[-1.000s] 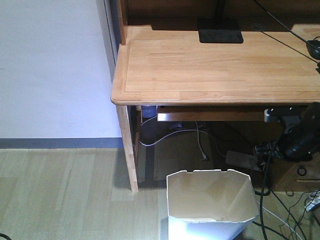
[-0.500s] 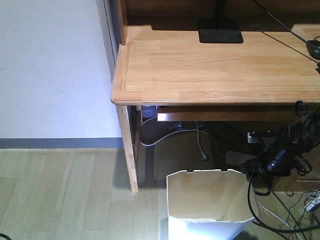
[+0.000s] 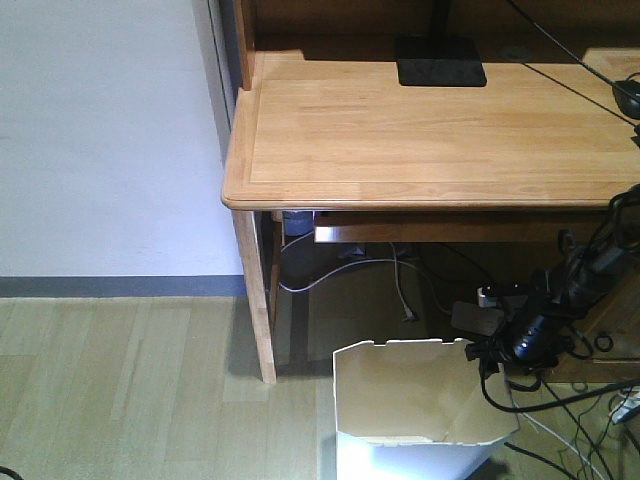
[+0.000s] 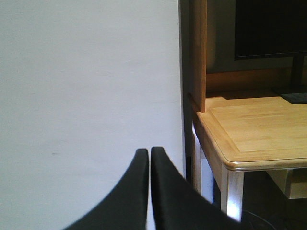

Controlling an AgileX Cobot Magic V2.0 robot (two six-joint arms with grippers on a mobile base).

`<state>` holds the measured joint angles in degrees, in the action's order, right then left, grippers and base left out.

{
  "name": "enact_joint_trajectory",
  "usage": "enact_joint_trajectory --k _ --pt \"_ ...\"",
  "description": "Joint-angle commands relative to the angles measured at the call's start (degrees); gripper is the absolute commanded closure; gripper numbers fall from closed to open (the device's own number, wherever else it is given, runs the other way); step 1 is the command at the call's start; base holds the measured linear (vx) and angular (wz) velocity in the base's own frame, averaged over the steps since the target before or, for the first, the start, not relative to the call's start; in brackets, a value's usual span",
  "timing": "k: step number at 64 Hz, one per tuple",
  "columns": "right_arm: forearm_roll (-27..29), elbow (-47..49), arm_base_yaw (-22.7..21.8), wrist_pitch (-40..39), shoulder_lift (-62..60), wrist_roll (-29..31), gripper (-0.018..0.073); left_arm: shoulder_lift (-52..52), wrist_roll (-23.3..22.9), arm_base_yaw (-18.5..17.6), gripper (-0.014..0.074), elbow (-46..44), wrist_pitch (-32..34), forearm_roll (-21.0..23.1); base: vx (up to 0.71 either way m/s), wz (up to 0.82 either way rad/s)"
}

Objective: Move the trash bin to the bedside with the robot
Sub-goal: 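Lower the right gripper onto the rim of the white trash bin, then grip the bin rim with the right gripper and lift it off the floor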

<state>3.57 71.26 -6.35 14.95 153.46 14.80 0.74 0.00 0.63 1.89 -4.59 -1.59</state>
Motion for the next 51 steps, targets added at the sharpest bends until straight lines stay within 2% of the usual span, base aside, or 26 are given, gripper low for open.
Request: enact_joint_trajectory --k 1,11,30,38,45,51 --pt "-0.34 3.62 -1.41 0.65 -0.16 0.74 0.0033 0.84 -0.79 -0.35 0.0603 0.67 4.27 0.54 0.0 0.0" --pt "-0.39 9.17 -3.43 4.04 4.62 2.04 0.0033 0.84 -0.79 -0.35 0.0603 0.67 4.27 0.54 0.0 0.0" --pt "0.06 17.8 -3.56 6.0 12.55 2.8 0.0033 0.84 -0.79 -0.35 0.0603 0.67 4.27 0.54 0.0 0.0" --pt "0.06 22.88 -3.56 9.46 15.95 2.8 0.0052 0.84 -0.79 -0.35 0.0603 0.67 4.27 0.54 0.0 0.0" --pt "0.52 26.99 -3.56 13.47 18.68 2.8 0.0146 0.84 -0.79 -0.35 0.0603 0.67 4.27 0.54 0.0 0.0" --pt "2.48 30.34 -3.56 16.81 20.44 3.0 0.0331 0.84 -0.79 -0.35 0.0603 0.67 4.27 0.54 0.0 0.0"
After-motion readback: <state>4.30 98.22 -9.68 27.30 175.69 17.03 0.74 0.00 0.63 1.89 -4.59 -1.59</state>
